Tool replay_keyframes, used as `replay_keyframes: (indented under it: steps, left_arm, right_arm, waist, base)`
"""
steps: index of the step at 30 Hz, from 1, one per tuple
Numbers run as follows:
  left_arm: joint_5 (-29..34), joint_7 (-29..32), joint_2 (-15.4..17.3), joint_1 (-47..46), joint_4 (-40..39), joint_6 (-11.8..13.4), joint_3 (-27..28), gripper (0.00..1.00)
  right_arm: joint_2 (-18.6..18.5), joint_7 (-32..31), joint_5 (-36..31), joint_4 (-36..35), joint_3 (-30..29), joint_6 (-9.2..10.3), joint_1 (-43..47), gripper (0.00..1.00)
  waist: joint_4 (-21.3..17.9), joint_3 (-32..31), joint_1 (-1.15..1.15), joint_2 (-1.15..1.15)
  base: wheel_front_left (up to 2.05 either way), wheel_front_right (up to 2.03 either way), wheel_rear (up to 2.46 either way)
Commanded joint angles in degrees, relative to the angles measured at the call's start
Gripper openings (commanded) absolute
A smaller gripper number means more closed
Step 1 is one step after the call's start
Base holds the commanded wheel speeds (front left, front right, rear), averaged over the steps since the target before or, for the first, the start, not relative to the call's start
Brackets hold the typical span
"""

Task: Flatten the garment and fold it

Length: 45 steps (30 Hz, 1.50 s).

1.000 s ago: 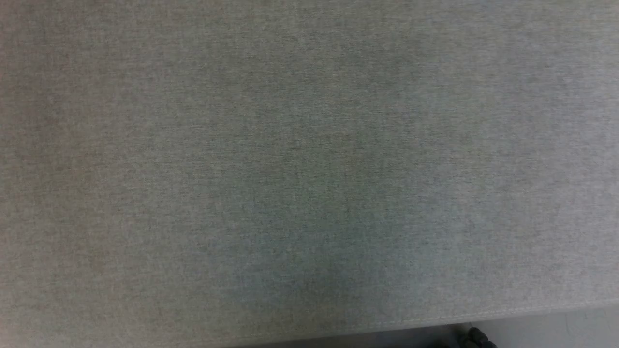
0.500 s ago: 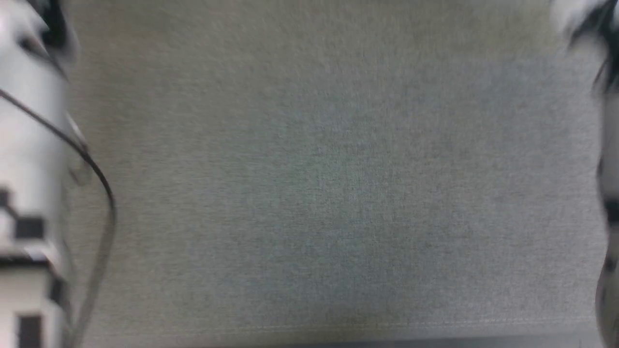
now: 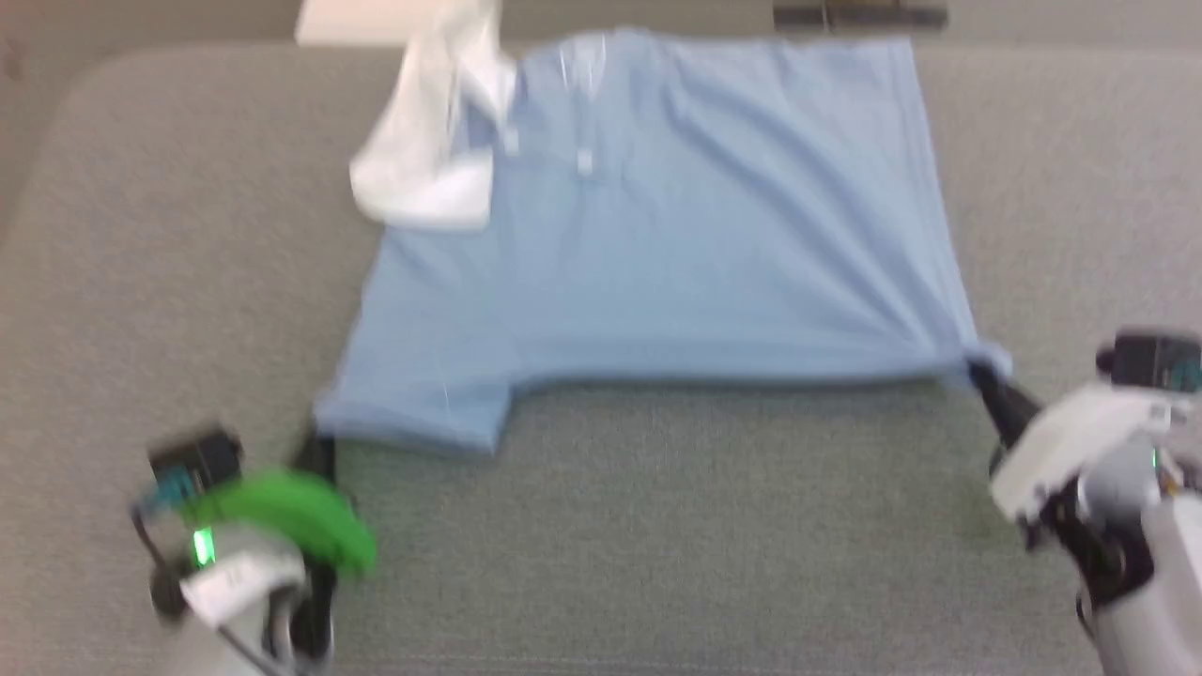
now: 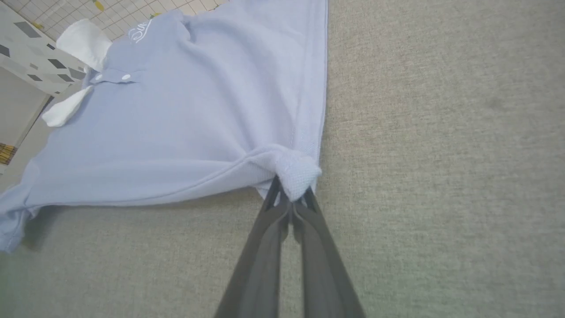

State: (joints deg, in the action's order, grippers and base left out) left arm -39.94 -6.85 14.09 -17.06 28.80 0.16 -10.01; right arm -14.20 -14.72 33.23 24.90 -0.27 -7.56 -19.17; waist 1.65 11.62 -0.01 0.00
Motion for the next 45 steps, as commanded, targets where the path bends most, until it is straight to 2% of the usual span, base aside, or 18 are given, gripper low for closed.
replay_keyframes:
  steps: [1, 5, 11, 17, 21, 26, 32, 38, 45]
  left_arm:
    - [-0.9, 2.0, 0.2, 3.3, -1.4, 0.9, -0.1, 0.0]
    - [-3.5, 10.3, 0.3, 13.7, -8.2, 4.8, -0.6, 0.0]
    - [-5.5, 22.1, 3.0, 24.6, -18.5, 10.3, -1.9, 0.0]
    - [-7.0, 27.8, 4.7, 30.8, -25.8, 13.6, -1.9, 0.0]
    - [-7.5, 27.9, 5.0, 32.0, -29.9, 14.9, -0.9, 0.0]
    - [-6.9, 26.9, 5.6, 29.6, -35.1, 14.7, -0.2, 0.0]
    - [-3.8, 25.7, 6.8, 20.7, -37.8, 13.1, -1.0, 0.0]
    - [-2.2, 26.3, 7.4, 8.7, -33.1, 10.2, -2.6, 0.0]
    - [-0.8, 27.5, 7.4, -5.2, -24.3, 7.0, -4.4, 0.0]
  right_arm:
    - [-0.4, 0.4, -0.4, -0.6, -0.6, 0.08, 2.0, 0.0]
    - [-0.2, -0.1, -0.6, -2.2, -3.5, 0.08, 8.2, 0.0]
    - [0.6, -4.6, -2.1, -6.2, -7.9, 0.08, 17.1, 0.0]
    - [2.1, -14.6, -4.1, -10.2, -10.2, 0.08, 23.6, 0.0]
    - [3.2, -17.8, -5.3, -13.9, -11.7, 0.08, 24.8, 0.0]
    - [3.2, -20.0, -6.7, -17.8, -11.6, 0.08, 23.2, 0.0]
    - [2.3, -21.8, -8.6, -20.0, -11.3, 0.08, 18.3, 0.0]
    - [1.5, -24.9, -11.1, -18.6, -10.2, 0.08, 10.1, 0.0]
    - [1.5, -29.4, -14.6, -13.7, -8.9, 0.08, -0.1, 0.0]
  waist:
    - [1.2, -7.2, 0.01, 0.0]
    - [1.0, -8.7, 0.01, 0.0]
    - [1.0, -9.8, 0.01, 0.0]
    - [0.5, -10.5, 0.01, 0.0]
    - [0.3, -10.5, 0.01, 0.0]
    - [0.2, -10.1, 0.01, 0.0]
    - [-0.1, -8.3, 0.01, 0.0]
    - [-1.3, -3.4, 0.01, 0.0]
    - [-2.3, 3.5, 0.01, 0.0]
  base:
    - [0.0, 0.0, 0.0]
    - [0.0, 0.0, 0.0]
    - [0.0, 0.0, 0.0]
    - [0.0, 0.0, 0.0]
    - [0.0, 0.0, 0.0]
    - [0.0, 0.0, 0.0]
    - [0.0, 0.0, 0.0]
    - [0.0, 0.0, 0.0]
    - [0.0, 0.0, 0.0]
